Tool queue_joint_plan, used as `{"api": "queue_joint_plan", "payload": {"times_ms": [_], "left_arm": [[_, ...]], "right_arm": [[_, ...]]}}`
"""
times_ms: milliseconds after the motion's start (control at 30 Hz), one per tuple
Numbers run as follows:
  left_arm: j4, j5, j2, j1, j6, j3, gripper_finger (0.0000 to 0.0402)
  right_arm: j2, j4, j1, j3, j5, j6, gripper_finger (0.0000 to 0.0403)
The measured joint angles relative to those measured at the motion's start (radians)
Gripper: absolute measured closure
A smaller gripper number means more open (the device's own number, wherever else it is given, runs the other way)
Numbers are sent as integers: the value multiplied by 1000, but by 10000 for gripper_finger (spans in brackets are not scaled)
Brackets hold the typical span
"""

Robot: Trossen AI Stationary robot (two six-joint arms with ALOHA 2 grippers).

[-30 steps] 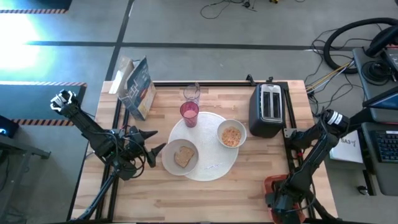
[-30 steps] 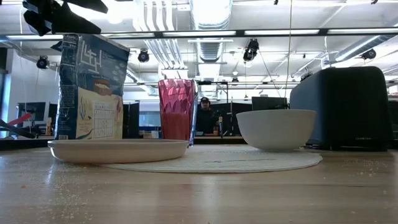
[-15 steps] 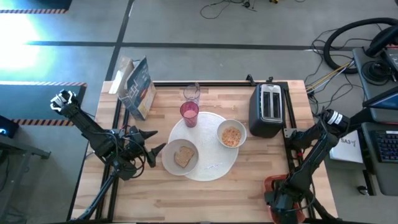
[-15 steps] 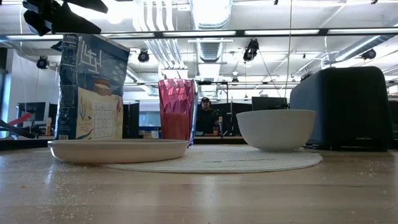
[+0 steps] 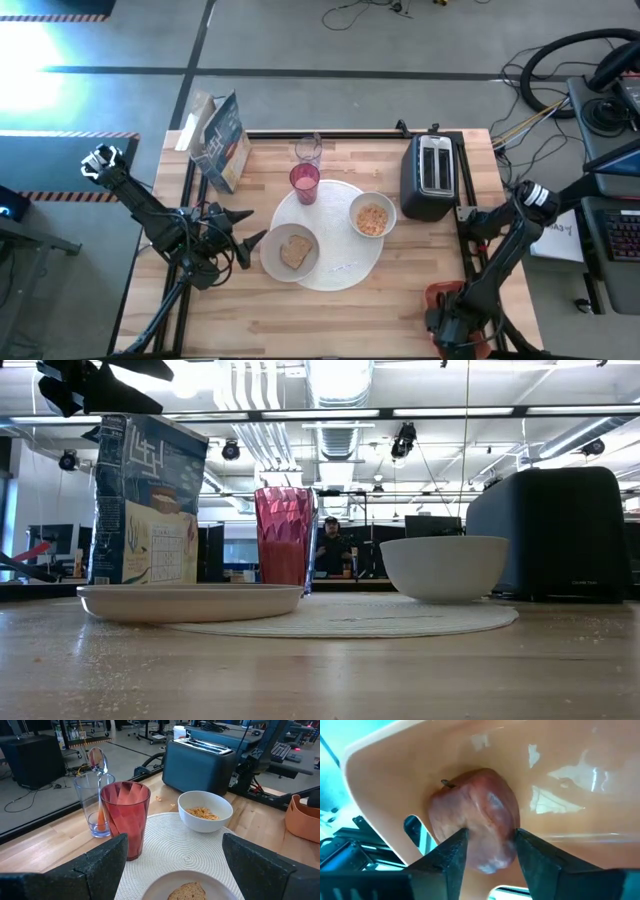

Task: Arrange a breakfast setting
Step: Put the apple on the white table mat to the bottom of the brown plate

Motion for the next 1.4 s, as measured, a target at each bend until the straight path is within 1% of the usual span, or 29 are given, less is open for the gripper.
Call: {"api": "queue_joint_plan", "payload": {"times_ms": [233,500,667,833,1000,1033,1167,1267,1333,1400], "left_arm": [[1,0,0,0,-1,0,95],[2,0,0,0,18,0,95],[5,0,-2,0,24,0,95],[6,0,-3,0,24,0,95],[8,0,-3,0,24,0,95],[7,0,-3,0,24,0,95],[8,-11,-5,0,41,0,95],[8,-11,-8,1,44,0,95],[8,-11,-8,1,46,0,95],[8,-11,-8,1,46,0,95]], "right_arm": [[-26,-95,2,78,9,13,217],[-31,-119,2,91,8,131,196],[-35,-120,2,91,4,157,195],[-39,-114,1,91,-27,152,195],[-41,-114,1,91,-26,149,195],[-41,-112,1,91,-26,160,195],[-42,-113,1,91,-23,313,195],[-41,-111,1,91,-24,394,195],[-41,-109,1,91,-17,410,195],[-41,-108,0,91,-3,366,195]]}}
